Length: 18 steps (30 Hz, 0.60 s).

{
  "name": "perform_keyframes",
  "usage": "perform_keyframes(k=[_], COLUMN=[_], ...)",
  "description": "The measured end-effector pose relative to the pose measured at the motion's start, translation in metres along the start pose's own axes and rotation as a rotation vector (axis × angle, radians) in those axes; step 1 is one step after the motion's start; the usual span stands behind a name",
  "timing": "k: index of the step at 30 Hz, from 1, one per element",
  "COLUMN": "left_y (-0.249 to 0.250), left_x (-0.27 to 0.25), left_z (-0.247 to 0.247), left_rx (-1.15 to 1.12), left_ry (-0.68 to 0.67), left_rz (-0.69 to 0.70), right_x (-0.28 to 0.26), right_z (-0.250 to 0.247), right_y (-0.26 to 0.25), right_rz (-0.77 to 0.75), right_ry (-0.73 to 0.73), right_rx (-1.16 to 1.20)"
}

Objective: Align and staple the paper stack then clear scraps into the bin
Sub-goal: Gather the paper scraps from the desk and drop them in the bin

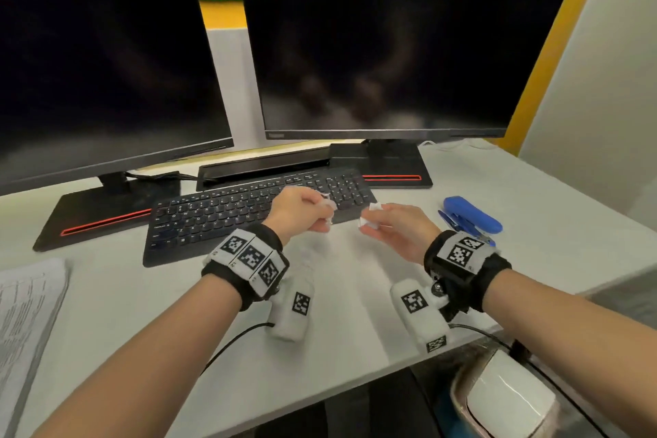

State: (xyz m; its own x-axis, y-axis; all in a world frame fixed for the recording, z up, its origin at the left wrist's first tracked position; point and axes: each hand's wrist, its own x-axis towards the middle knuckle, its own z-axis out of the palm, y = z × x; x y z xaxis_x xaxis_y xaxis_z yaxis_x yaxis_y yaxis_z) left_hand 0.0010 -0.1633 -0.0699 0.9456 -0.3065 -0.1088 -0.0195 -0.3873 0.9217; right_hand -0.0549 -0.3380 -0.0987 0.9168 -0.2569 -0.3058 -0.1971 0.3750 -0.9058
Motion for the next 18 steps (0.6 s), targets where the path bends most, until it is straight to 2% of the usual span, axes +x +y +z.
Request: perform_keyframes(k=[2,4,6,9,14,18], left_y=[0.012,0.026,0.043,0.068,0.092,0.070], left_x=[-0.001,-0.003,-0.011,-0.028,-0.070,-0.108], left_z=[0.018,0.038,0.061,0.101,0.179,0.246], left_rx=[-0.161,-0.260,-0.350,-0.487,-0.516,-0.436], left_ry=[-0.007,-0.043,-0.121,-0.266,-0.545,-0.816], left_rz=[0.009,0.027,0.053,0.059,0.048,0.018], right_x=[-0.006,-0.013,-0.026,-0.064,-0.140,-0.178], right_z=[-0.018,-0.041,-0.067,-0.112,-0.189,-0.242], right_y=[-0.017,-0.033,-0.050,-0.070,-0.083,-0.063], right_rz=[-0.005,-0.027,-0.067,-0.082,-0.056,0.040], right_ry=[0.031,0.039,0.047,0.074,0.157,0.195], right_rx=[0.104,0.111,0.052,0.094,0.081,-0.022])
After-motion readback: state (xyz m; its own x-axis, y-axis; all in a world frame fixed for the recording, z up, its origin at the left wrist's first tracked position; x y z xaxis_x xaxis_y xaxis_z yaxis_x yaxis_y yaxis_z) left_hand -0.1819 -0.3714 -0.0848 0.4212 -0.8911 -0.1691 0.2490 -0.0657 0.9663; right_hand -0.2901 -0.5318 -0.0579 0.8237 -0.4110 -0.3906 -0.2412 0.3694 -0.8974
